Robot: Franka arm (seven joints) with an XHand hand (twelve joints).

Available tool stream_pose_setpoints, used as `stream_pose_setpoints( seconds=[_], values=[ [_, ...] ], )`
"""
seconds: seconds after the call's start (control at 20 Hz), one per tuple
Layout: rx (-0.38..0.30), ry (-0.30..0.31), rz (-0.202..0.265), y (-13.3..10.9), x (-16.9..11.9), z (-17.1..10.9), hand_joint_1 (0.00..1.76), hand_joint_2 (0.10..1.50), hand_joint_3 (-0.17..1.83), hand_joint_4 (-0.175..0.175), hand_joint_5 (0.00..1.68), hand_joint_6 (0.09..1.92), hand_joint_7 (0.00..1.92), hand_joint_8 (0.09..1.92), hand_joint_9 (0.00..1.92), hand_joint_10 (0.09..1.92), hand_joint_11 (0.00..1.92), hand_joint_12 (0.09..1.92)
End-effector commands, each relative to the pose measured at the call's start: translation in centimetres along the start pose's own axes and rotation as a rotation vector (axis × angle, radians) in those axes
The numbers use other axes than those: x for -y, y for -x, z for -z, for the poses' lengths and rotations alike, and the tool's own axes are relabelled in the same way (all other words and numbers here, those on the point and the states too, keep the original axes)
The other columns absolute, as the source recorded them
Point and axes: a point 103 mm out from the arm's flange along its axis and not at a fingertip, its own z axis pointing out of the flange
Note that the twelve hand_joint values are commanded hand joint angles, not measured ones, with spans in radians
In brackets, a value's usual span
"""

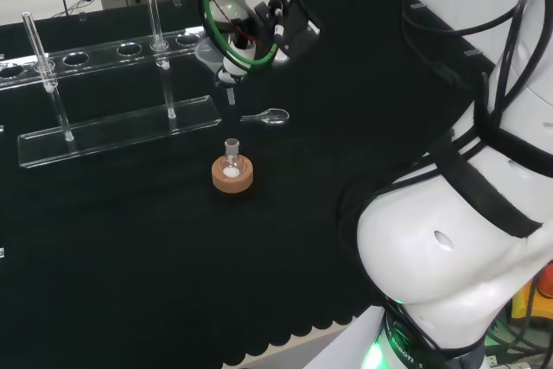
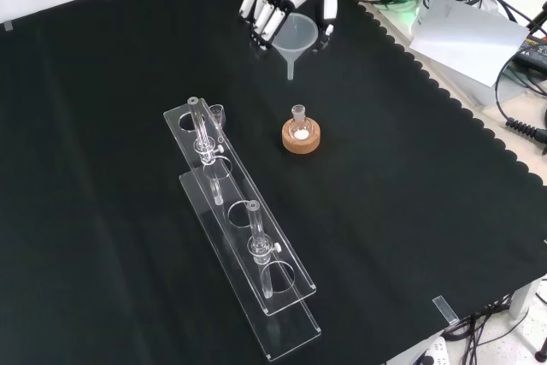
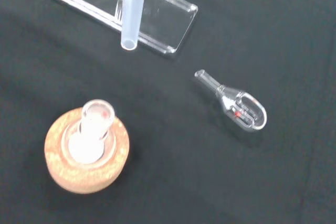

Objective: Put the funnel back on the funnel stand.

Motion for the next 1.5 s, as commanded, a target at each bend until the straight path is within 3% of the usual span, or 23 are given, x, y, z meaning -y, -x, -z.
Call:
stream_pose_setpoints(
  seconds=[0.05,0.45,0.8,1.5],
  values=[
    [-0.015,0.027,-0.017,1.1,0.0,2.2,0.80,0.70,0.63,-0.002,0.64,0.69,0.72,0.55,1.06,0.29,0.70,1.22],
    [-0.028,0.070,-0.024,3.1,-2.3,5.2,0.80,0.69,0.63,-0.002,0.64,0.70,0.71,0.55,1.06,0.29,0.70,1.22],
    [-0.037,0.094,-0.016,5.2,-6.0,6.9,0.80,0.69,0.64,-0.003,0.64,0.71,0.71,0.55,1.06,0.29,0.70,1.22],
    [-0.064,0.094,0.005,7.5,-13.4,7.3,0.80,0.69,0.64,-0.003,0.64,0.72,0.71,0.56,1.05,0.29,0.70,1.23]
  ],
)
